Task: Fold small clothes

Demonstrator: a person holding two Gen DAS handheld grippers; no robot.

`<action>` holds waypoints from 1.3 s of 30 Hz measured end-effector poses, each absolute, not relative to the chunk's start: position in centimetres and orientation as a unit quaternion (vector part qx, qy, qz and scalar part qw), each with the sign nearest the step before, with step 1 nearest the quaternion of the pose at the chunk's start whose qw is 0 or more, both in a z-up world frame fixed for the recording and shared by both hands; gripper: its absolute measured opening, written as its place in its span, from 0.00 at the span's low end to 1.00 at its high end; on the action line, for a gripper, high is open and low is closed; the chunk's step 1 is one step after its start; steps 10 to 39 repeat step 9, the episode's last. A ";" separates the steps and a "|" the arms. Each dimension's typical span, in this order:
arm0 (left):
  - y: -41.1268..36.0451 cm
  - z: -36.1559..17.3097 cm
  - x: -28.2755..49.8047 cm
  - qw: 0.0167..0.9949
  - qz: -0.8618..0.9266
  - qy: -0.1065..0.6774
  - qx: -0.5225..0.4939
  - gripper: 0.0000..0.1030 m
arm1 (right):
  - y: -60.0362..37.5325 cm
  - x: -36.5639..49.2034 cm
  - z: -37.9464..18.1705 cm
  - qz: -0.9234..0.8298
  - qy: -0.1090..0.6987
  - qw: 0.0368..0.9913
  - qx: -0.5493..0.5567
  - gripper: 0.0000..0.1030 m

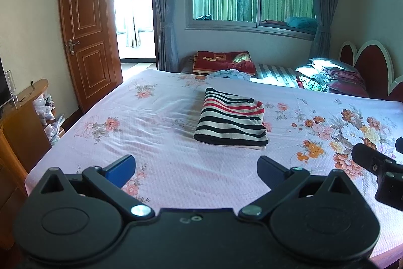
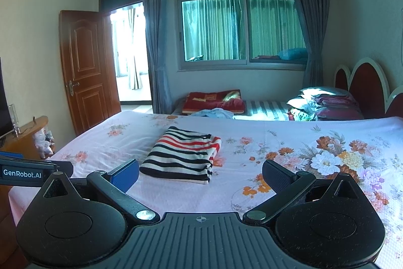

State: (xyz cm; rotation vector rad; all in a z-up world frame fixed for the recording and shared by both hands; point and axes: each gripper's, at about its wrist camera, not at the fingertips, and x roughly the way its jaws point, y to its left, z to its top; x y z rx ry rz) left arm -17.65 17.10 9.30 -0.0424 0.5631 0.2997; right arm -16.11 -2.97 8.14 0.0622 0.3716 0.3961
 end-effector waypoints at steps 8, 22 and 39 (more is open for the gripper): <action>18.4 7.8 -15.1 0.950 0.138 0.279 -0.005 0.99 | -2.2 -14.7 7.2 0.191 0.199 0.961 0.029 1.00; 18.8 7.4 -14.4 0.948 0.136 0.286 -0.006 1.00 | -2.2 -14.4 7.0 0.189 0.203 0.960 0.029 1.00; 18.8 7.4 -14.4 0.948 0.136 0.286 -0.006 1.00 | -2.2 -14.4 7.0 0.189 0.203 0.960 0.029 1.00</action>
